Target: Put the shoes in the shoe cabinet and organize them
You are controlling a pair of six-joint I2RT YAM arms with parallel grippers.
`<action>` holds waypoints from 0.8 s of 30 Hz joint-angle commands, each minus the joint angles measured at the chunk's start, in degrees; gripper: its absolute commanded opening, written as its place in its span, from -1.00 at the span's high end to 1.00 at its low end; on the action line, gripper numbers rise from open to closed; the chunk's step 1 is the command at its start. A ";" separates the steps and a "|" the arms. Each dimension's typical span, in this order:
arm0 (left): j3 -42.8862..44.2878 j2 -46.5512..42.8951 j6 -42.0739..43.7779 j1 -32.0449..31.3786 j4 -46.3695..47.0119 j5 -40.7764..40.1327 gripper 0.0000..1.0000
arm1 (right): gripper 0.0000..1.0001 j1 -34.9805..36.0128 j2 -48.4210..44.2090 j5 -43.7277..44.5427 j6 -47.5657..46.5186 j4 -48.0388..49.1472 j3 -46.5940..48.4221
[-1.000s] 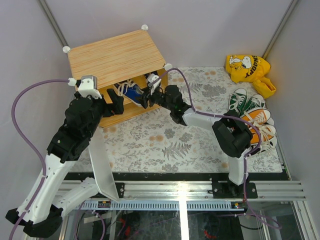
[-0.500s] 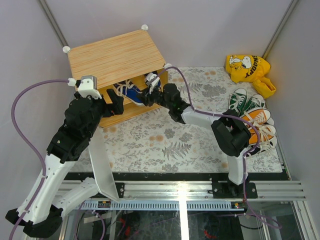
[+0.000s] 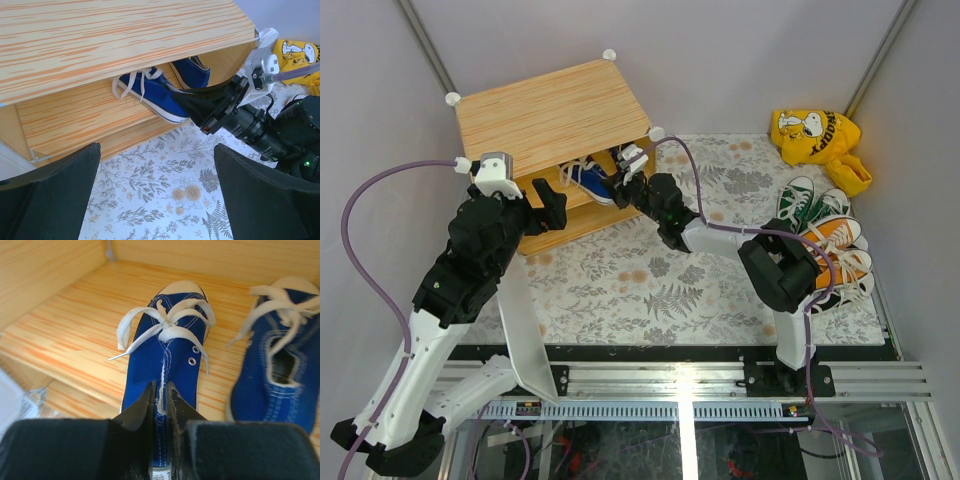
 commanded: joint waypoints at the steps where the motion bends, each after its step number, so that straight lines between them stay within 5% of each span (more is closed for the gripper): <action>1: 0.16 -0.19 0.93 -0.22 2.75 -0.36 -0.89 | 1.00 -0.41 -0.70 11.77 0.45 12.57 1.23; 24: -0.97 -0.92 1.19 -0.22 3.12 -0.64 -0.89 | 0.86 -0.42 8.90 17.71 -1.32 7.61 14.46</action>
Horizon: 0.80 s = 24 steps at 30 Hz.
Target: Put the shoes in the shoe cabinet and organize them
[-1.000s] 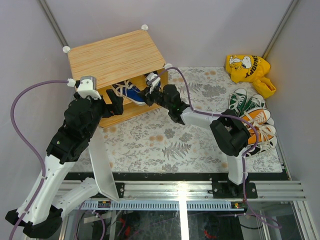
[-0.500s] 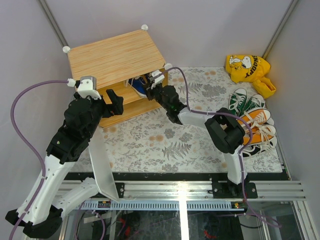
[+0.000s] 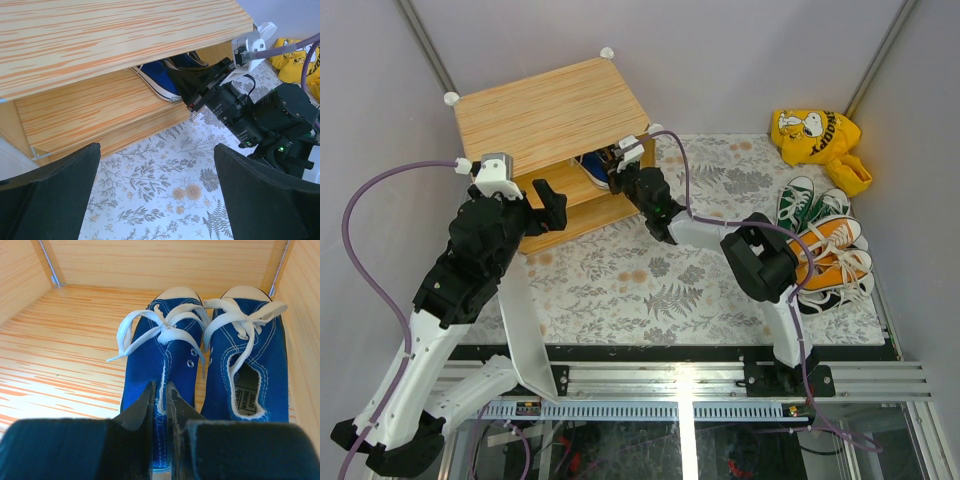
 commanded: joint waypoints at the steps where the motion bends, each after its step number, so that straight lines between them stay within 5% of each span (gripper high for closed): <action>1: -0.59 -0.78 1.17 -0.22 3.13 -0.71 -0.89 | 0.77 -0.46 0.59 4.37 -0.95 4.95 5.14; 9: -0.63 -1.09 1.25 -0.23 3.00 -1.02 -0.89 | -0.29 -0.24 -3.48 3.01 -1.14 13.41 -3.38; 13: -0.46 -0.68 1.25 -0.20 3.08 -1.30 -0.89 | -0.41 0.04 -7.51 -0.96 -0.91 14.03 -6.89; 19: -0.42 -0.13 1.43 -0.22 3.24 -1.96 -0.89 | -0.51 2.85 -15.88 -8.61 -1.47 1.88 -8.91; 24: -0.75 0.21 1.44 -0.22 3.43 -1.99 -0.89 | -0.49 5.31 -26.78 -6.56 0.15 -12.09 -14.79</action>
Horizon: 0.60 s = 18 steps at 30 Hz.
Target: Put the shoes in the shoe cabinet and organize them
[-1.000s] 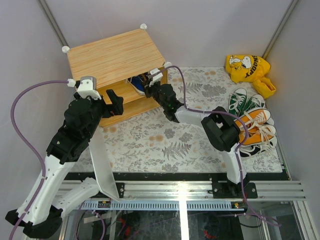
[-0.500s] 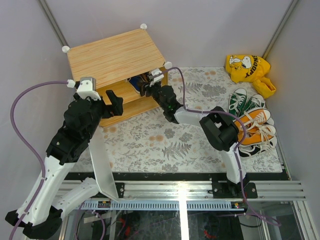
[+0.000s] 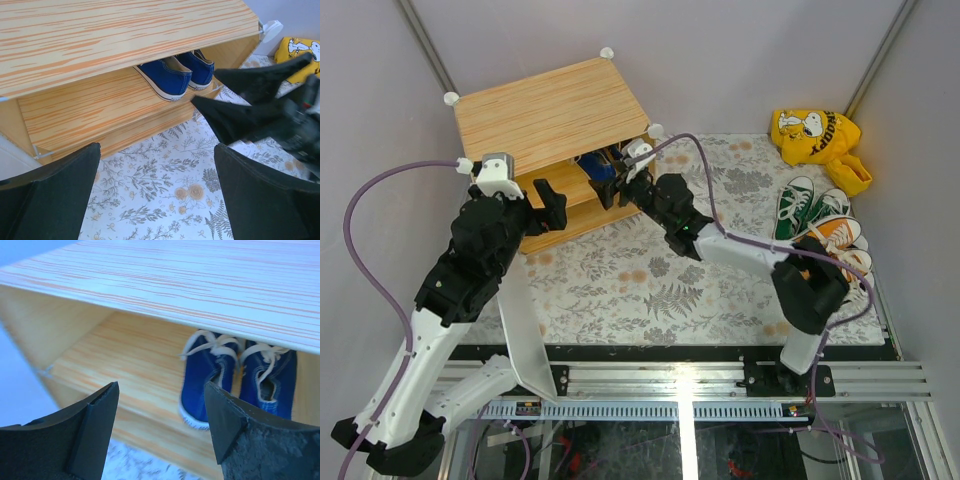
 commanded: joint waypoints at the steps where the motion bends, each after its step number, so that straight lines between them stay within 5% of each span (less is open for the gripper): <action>1: -0.53 0.00 1.34 -0.27 3.41 -1.31 -0.89 | -0.47 2.32 -11.85 1.70 2.60 -14.02 -3.77; 5: -0.16 0.21 1.17 -0.22 3.34 -0.65 -0.89 | -0.46 2.29 -21.75 20.04 8.81 -36.56 -7.88; 9: 0.54 0.22 0.84 -0.22 3.24 1.16 -0.89 | -0.76 0.11 -29.66 46.99 16.04 -58.78 -9.08; 15: 1.40 0.18 0.55 -0.22 3.24 2.90 -0.90 | -0.93 -18.31 -41.98 44.05 30.05 -76.59 -12.41; 18: 1.92 0.23 0.43 -0.21 3.03 3.74 -0.90 | -0.92 -20.90 -46.31 47.06 34.04 -82.63 -12.36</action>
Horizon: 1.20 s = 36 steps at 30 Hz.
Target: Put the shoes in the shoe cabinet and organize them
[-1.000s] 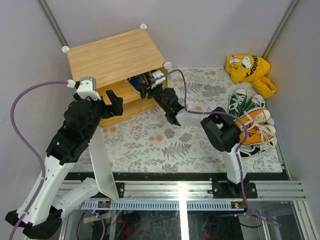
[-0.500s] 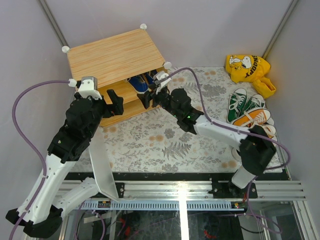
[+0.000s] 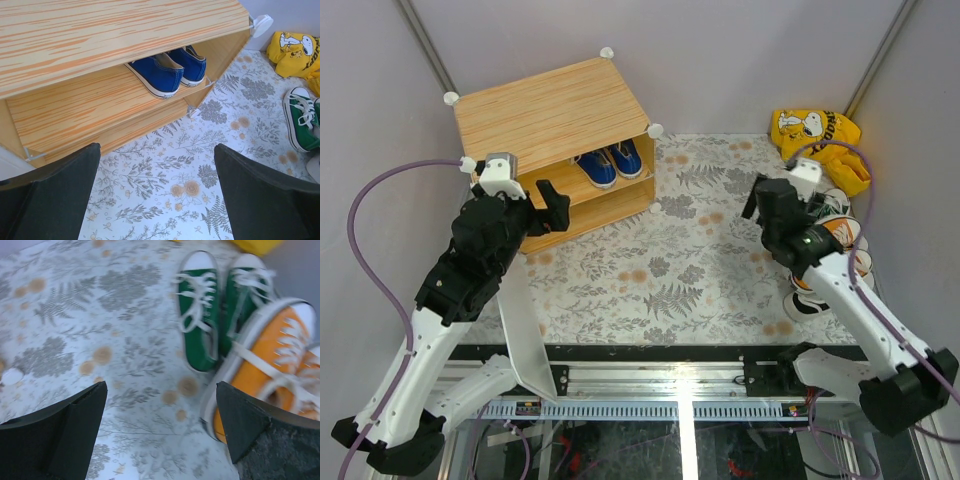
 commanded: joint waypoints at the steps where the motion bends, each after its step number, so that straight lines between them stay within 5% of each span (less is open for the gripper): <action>1: 1.97 -0.14 0.32 -0.23 2.89 2.29 -0.90 | -0.89 -3.23 -7.11 7.87 12.14 -16.11 0.88; 10: 2.10 -2.02 -0.78 -0.24 2.26 5.04 -0.90 | -0.60 -8.20 -17.65 8.87 23.81 -30.99 -2.76; 17: 2.08 -2.53 -1.05 -0.22 2.37 6.03 -0.90 | -0.49 -13.39 -18.03 3.71 23.04 -25.77 -8.12; 27: 1.47 -3.60 -0.67 -0.24 1.93 4.97 -0.90 | -0.36 -34.49 -15.65 -19.25 16.69 -13.99 -17.19; 36: 1.62 -2.53 -0.70 -0.27 1.99 4.89 -0.90 | -0.10 -36.29 -19.53 -20.96 14.17 -12.67 -16.00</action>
